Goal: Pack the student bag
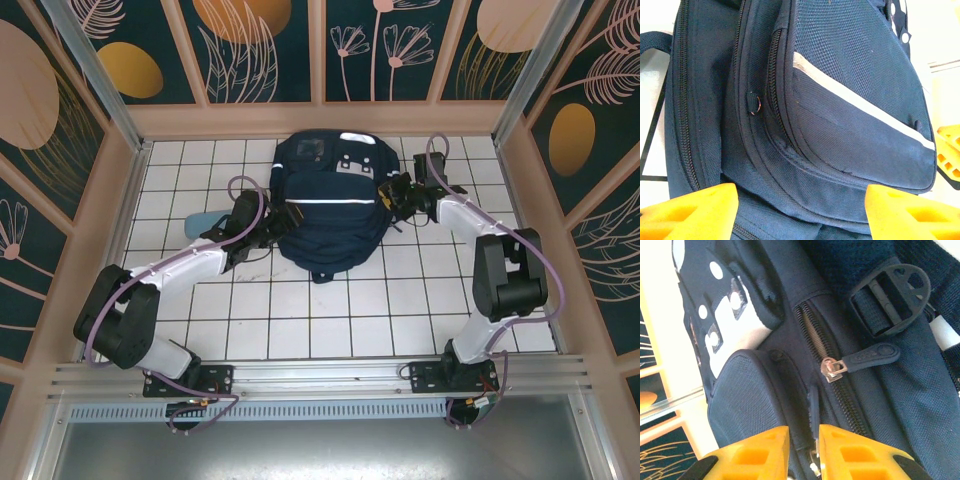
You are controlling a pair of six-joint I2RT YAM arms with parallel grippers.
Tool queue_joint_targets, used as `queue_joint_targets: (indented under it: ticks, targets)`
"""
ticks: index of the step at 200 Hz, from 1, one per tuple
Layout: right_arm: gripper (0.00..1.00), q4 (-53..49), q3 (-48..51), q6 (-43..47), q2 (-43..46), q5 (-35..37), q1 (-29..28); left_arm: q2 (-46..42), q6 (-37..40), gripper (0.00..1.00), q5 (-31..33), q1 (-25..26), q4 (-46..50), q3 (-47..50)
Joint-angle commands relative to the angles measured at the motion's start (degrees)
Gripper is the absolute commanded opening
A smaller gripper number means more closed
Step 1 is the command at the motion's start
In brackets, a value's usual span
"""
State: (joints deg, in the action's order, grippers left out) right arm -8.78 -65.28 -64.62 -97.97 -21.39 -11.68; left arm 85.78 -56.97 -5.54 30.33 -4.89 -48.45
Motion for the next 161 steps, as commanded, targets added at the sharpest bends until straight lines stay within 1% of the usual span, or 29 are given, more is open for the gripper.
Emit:
queue_joint_targets:
  ticks: [1, 44, 65, 82, 98, 125, 140, 161]
  targets:
    - [0.23, 1.25, 0.98, -2.63, -1.88, -1.79, 0.96, 0.88, 1.42, 0.68, -0.79, -0.26, -1.12, -1.13]
    - [0.24, 4.05, -0.28, -2.71, -4.46, -5.22, 1.14, 1.56, 1.16, 0.68, -1.49, -0.31, -1.61, -1.12]
    - [0.24, 5.45, -0.38, -2.7, -5.03, -6.34, 1.13, 2.04, 0.76, 0.68, -3.23, -0.27, -2.51, -1.04]
    - [0.23, 6.21, -0.29, -2.46, -5.29, -6.82, 1.12, 2.6, 0.54, 0.68, -4.28, -0.27, -3.09, -1.03]
    - [0.18, 6.42, -0.2, -2.44, -5.31, -6.74, 1.24, 3.03, 0.41, 0.68, -4.67, -0.24, -3.45, -0.91]
    - [0.17, 6.88, -0.47, -2.53, -5.64, -7.27, 1.27, 3.8, 0.36, 0.68, -5.66, -0.27, -3.99, -0.91]
    - [0.19, 6.91, -0.62, -2.68, -5.88, -7.74, 1.3, 4.11, 0.34, 0.68, -6.05, -0.27, -4.21, -0.88]
    - [0.24, 6.61, -0.47, -3.47, -6.5, -8.73, 1.29, 4.48, 0.28, 0.68, -6.31, -0.26, -4.58, -0.69]
